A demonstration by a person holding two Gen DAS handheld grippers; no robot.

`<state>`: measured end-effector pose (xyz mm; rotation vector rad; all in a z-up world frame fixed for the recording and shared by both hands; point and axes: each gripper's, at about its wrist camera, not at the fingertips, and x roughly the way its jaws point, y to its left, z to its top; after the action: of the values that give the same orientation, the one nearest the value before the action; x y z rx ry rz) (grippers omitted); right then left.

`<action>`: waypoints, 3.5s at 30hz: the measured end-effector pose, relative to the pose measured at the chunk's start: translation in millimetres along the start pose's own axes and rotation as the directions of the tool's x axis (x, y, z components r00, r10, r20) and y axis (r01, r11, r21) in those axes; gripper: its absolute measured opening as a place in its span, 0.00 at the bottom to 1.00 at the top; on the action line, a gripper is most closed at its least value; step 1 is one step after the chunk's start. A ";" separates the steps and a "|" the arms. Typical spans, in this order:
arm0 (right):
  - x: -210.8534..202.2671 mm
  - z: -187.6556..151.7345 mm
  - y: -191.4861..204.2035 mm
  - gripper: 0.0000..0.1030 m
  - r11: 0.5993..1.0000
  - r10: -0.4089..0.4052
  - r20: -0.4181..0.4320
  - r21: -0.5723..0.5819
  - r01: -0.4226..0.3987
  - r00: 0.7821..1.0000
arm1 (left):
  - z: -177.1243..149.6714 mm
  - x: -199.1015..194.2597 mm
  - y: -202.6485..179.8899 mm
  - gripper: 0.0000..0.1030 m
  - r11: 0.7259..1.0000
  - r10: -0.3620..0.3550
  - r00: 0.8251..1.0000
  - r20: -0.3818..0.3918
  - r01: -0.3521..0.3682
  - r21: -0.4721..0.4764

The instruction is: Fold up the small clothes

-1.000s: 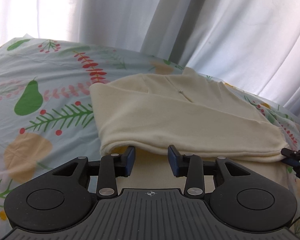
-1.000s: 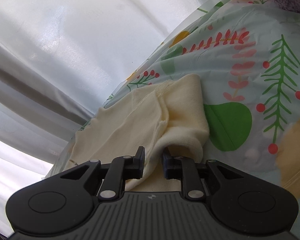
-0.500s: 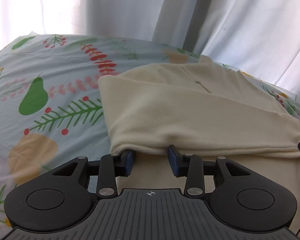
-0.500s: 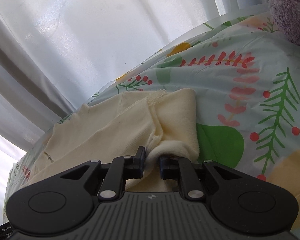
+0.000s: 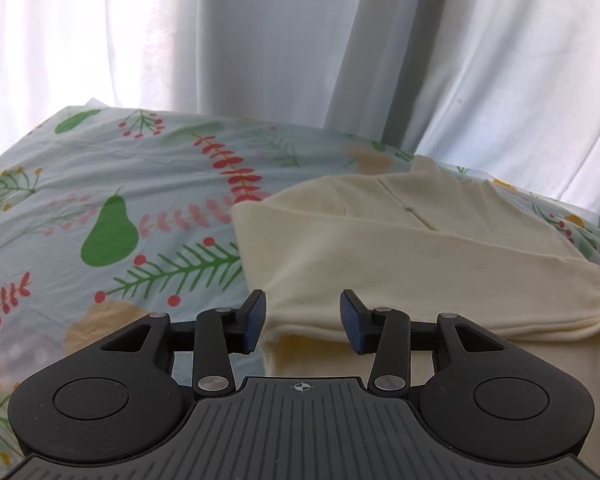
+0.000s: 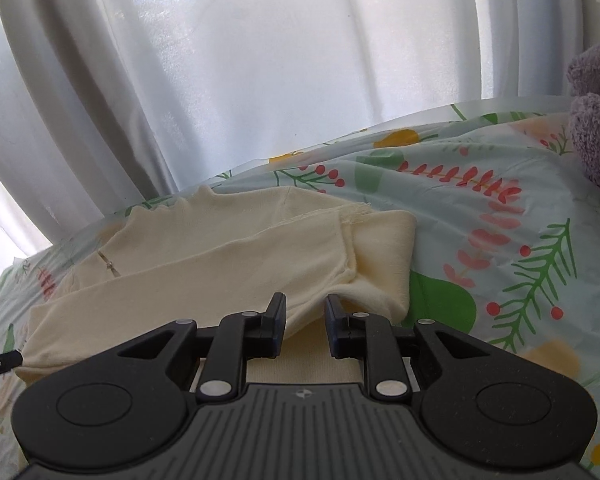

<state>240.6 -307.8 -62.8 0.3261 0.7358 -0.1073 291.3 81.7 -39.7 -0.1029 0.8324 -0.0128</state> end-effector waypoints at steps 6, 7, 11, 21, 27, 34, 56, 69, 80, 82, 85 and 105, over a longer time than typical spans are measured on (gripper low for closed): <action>29.7 -6.9 20.0 0.22 0.968 -0.143 -0.046 -0.214 0.130 0.989 | -8.8 22.6 2.1 0.50 0.998 0.064 0.996 -0.063 -0.062 0.027; 28.8 -6.9 17.9 0.22 0.969 -0.140 -0.044 -0.210 0.128 0.989 | -10.0 17.5 3.0 0.50 0.997 0.079 0.995 -0.062 -0.077 0.031; -7.0 -8.9 10.0 0.23 0.981 -0.043 -0.018 -0.192 0.038 0.999 | -24.7 -31.4 7.8 0.48 0.998 0.031 0.999 -0.021 -0.030 0.047; -144.2 -107.7 -18.7 0.43 0.945 0.290 -0.141 -0.115 -0.307 0.946 | -123.6 -137.4 16.9 0.56 0.997 -0.054 0.986 -0.160 0.063 0.051; -173.5 -154.9 -46.6 0.43 0.977 0.194 -0.277 -0.037 -0.212 0.941 | -167.3 -148.8 32.4 0.53 0.999 -0.018 0.953 -0.304 0.033 0.043; -186.8 -170.8 -67.7 0.41 0.990 0.127 -0.320 -0.020 -0.141 0.939 | -185.6 -160.5 47.9 0.43 0.997 -0.072 0.929 -0.364 0.061 -0.040; -186.8 -167.3 -92.6 0.06 0.926 0.358 -0.251 0.218 -0.308 0.899 | -174.6 -178.8 52.3 0.08 0.984 -0.151 0.955 -0.255 0.121 -0.132; -140.4 -89.4 -74.8 0.05 0.937 0.319 -0.041 0.167 -0.308 0.947 | -81.2 -153.2 38.7 0.08 0.987 -0.121 0.992 0.034 0.124 -0.101; -67.6 -42.9 -36.8 0.05 0.981 0.178 -0.035 -0.066 -0.180 0.983 | -57.6 -63.0 15.8 0.08 0.999 0.022 0.999 0.036 -0.023 0.029; -57.6 -43.9 -32.3 0.06 0.982 0.147 -0.036 -0.113 -0.151 0.988 | -58.2 -57.8 18.8 0.10 1.000 0.006 1.000 0.027 -0.006 0.024; -50.4 -44.0 -32.5 0.12 0.987 0.098 -0.011 -0.125 -0.099 0.995 | -57.8 -57.8 29.4 0.23 1.000 -0.026 0.999 0.029 0.026 -0.007; -41.7 -50.4 -27.5 0.27 0.934 0.146 -0.108 -0.311 -0.173 0.983 | -80.2 -57.4 34.1 0.45 0.973 -0.201 0.976 -0.082 0.208 0.095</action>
<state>171.7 -318.0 -76.6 0.0792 0.7923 0.1809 192.4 111.8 -54.3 -0.0912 0.8883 -0.2548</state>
